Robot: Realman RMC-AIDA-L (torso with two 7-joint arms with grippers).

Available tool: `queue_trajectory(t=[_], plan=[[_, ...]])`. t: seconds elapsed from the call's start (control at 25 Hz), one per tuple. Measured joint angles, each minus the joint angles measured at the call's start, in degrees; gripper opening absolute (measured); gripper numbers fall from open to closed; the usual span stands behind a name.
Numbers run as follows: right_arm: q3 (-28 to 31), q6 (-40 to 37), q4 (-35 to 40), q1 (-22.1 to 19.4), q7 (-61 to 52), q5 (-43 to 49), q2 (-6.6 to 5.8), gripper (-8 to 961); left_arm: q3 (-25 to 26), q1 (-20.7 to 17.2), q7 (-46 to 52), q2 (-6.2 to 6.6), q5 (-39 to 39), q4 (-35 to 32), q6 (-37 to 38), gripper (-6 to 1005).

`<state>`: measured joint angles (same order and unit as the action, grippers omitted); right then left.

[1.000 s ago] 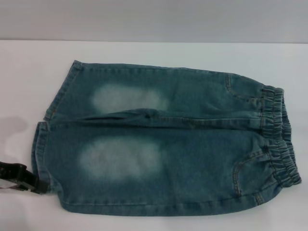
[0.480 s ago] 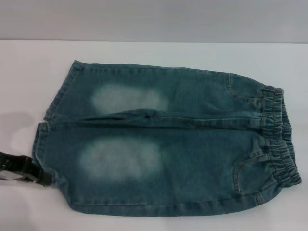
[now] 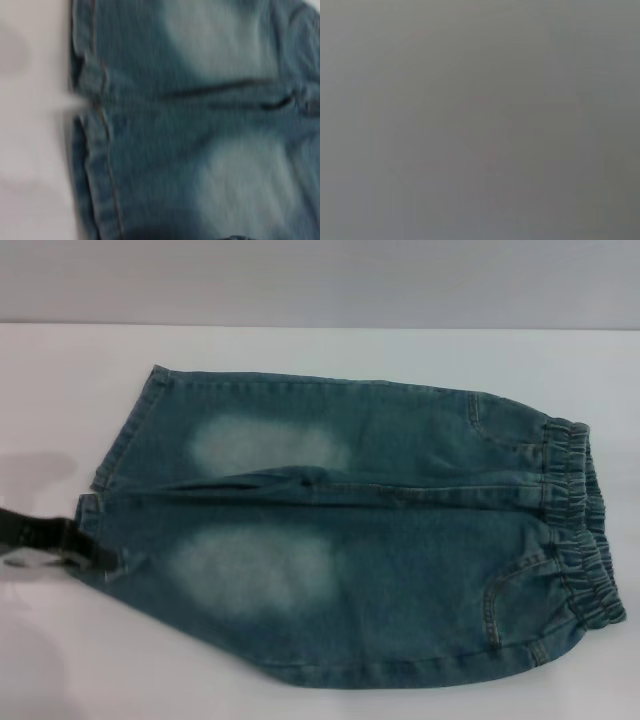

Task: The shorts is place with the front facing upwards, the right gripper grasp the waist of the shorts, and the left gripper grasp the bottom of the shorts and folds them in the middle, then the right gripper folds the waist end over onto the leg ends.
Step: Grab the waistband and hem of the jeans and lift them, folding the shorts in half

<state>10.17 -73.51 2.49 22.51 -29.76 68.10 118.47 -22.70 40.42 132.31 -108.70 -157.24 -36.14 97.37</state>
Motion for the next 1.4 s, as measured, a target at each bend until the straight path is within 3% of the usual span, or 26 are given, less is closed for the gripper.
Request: queue_trajectory(t=[0.12,0.24,0.48,0.72,0.92,1.16,1.24,1.4], plan=[[-0.9,0.03,1.44,1.05,-3.62,0.31,-0.23,756,0.13,-0.03,0.1,0.35,2.31,0.08,-1.34,37],[-5.82,0.04,4.13,2.0,-10.67,0.67,-0.73,756,0.11,0.15,0.5,0.55,3.4,0.4,-2.45,38],[-17.36,-0.19,10.48,2.96,-25.57,6.43,-3.13,755,0.1,0.23,0.78,0.68,5.59,0.38,-3.06,40],[-23.72,-3.29,18.61,1.54,-37.56,12.64,-4.24,755,-0.32,-0.37,0.94,0.2,6.17,0.61,-2.86,42],[-27.25,-10.38,23.01,0.26,-43.81,18.83,-6.67,755,-0.29,-0.07,1.51,0.1,6.17,0.63,-2.6,43],[-28.17,-22.7,34.82,-0.13,-56.37,32.85,-9.09,754,-0.05,0.22,1.84,0.08,6.78,0.63,-2.29,45],[-28.19,-28.62,40.32,1.14,-61.73,38.8,-10.45,754,-0.03,0.32,2.32,0.17,7.97,0.56,-2.25,46],[-29.07,-34.37,46.17,3.7,-66.41,46.6,-11.72,754,0.0,0.36,2.7,0.43,9.0,0.67,-2.33,47]])
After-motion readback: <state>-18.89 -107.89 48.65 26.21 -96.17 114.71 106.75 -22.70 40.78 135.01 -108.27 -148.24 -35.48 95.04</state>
